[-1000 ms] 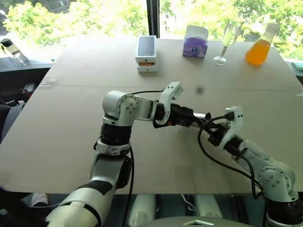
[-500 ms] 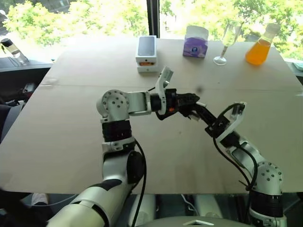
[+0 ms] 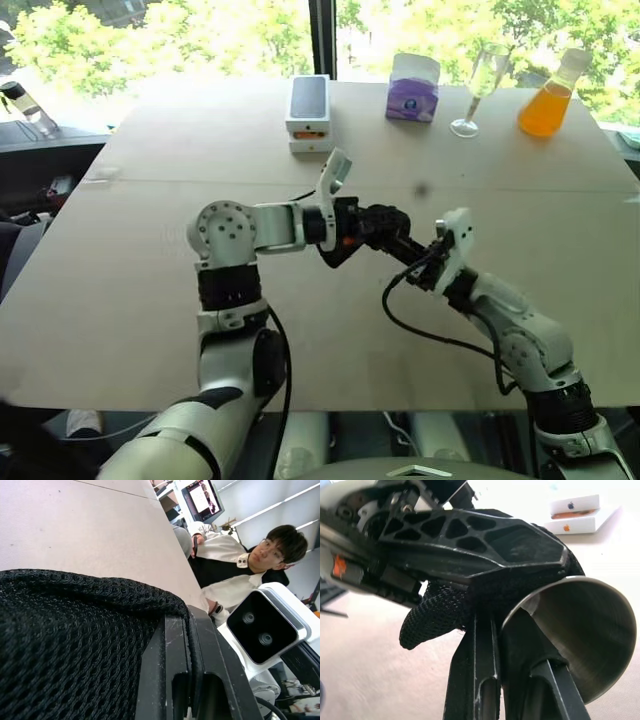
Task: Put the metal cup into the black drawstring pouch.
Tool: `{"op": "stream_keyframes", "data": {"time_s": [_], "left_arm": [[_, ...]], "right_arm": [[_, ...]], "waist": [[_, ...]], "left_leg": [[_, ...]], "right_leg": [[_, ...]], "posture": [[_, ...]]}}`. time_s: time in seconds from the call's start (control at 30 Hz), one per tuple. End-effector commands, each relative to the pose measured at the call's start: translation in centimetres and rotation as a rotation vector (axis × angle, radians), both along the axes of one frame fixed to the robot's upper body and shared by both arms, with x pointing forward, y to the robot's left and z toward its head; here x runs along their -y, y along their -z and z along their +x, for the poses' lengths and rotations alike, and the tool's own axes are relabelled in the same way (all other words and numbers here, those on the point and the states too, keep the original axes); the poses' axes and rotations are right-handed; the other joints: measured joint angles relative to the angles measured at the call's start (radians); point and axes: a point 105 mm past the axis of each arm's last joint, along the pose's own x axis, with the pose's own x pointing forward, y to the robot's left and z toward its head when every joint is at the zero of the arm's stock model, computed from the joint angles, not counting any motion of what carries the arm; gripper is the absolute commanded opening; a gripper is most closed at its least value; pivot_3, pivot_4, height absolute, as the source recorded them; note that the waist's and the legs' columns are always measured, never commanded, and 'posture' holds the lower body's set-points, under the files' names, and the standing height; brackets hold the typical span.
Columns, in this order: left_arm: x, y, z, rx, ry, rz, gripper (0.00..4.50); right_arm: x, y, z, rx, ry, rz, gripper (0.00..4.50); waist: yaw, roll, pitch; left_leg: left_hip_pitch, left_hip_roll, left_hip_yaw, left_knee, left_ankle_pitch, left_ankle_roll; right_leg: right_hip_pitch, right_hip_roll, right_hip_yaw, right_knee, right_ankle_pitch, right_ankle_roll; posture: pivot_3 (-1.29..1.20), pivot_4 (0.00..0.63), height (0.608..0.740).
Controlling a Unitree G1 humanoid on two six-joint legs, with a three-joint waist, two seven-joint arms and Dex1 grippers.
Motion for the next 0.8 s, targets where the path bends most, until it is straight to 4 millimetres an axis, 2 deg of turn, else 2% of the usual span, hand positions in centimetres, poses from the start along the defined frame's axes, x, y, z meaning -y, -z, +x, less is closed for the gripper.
{"op": "stream_keyframes", "data": {"time_s": [0.03, 0.13, 0.27, 0.37, 0.5, 0.53, 0.63, 0.7, 0.8], "left_arm": [[1.7, -0.5, -1.0, 0.103, 0.088, 0.011, 0.00], [1.8, -0.8, -0.9, 0.160, 0.133, 0.042, 0.00], [1.0, -1.1, 0.2, 0.120, 0.110, 0.057, 0.00], [0.6, -1.7, 0.7, 0.106, 0.095, 0.031, 0.00], [1.0, -2.0, 0.2, 0.112, 0.124, 0.029, 0.00], [0.9, -1.9, -0.4, 0.105, 0.143, 0.029, 0.00], [0.1, -1.2, -2.1, 0.085, 0.170, 0.034, 0.00], [-0.4, -0.4, -3.1, 0.085, 0.179, 0.047, 0.00], [-0.7, 0.4, -4.0, 0.080, 0.186, 0.053, 0.00]], "right_arm": [[-2.3, -0.8, -1.3, 0.234, -0.165, -0.165, 0.04], [-2.9, -0.5, -0.9, 0.357, -0.221, -0.274, 0.04], [-3.1, -1.1, -0.1, 0.508, -0.229, -0.359, 0.04], [-3.2, -0.5, -0.3, 0.553, -0.263, -0.418, 0.04], [-3.7, -0.8, -0.1, 0.437, -0.232, -0.300, 0.04], [-3.6, -1.1, 0.4, 0.367, -0.187, -0.218, 0.04], [-2.6, -0.8, 1.8, 0.158, -0.067, -0.030, 0.04], [-1.9, -0.1, 2.2, 0.066, -0.013, 0.039, 0.04], [-1.4, -0.3, 2.4, -0.015, 0.018, 0.148, 0.04]], "waist": [[0.001, 0.000, 0.000], [0.000, 0.000, 0.000], [0.001, 0.000, 0.000], [0.002, 0.000, 0.000], [-0.002, 0.000, 0.000], [-0.003, 0.001, 0.000], [-0.009, 0.001, 0.000], [-0.015, 0.001, 0.000], [-0.016, 0.001, 0.001]], "left_leg": [[0.000, 0.000, 0.000, 0.000, 0.000, 0.000], [0.000, -0.001, 0.000, 0.000, 0.001, -0.001], [0.000, -0.001, -0.001, 0.000, 0.001, -0.002], [0.000, -0.001, -0.001, 0.000, 0.002, -0.003], [0.000, -0.001, -0.002, 0.000, 0.002, -0.003], [0.000, 0.000, -0.002, -0.001, 0.002, -0.003], [0.000, 0.001, -0.003, -0.001, 0.002, -0.004], [0.001, 0.001, -0.003, -0.002, 0.003, -0.004], [0.000, 0.000, -0.003, -0.002, 0.003, -0.005]], "right_leg": [[0.000, 0.000, 0.000, 0.000, 0.000, 0.000], [0.000, 0.000, 0.000, 0.000, 0.000, 0.000], [0.000, 0.000, -0.001, 0.001, 0.000, 0.000], [0.000, 0.000, -0.001, 0.000, 0.000, 0.000], [0.000, -0.001, -0.002, 0.000, 0.000, 0.000], [0.000, -0.001, -0.002, 0.000, 0.000, 0.000], [0.000, 0.000, -0.002, 0.000, 0.000, 0.000], [0.000, -0.001, -0.002, 0.000, 0.000, 0.000], [0.000, -0.002, -0.003, 0.001, 0.000, 0.000]], "posture": [[0.00, 0.150, 0.737], [0.00, 0.150, 0.737], [0.00, 0.150, 0.737], [0.00, 0.150, 0.737], [0.00, 0.150, 0.737], [0.00, 0.150, 0.737], [0.00, 0.150, 0.737], [0.00, 0.150, 0.737], [0.00, 0.150, 0.737]]}}
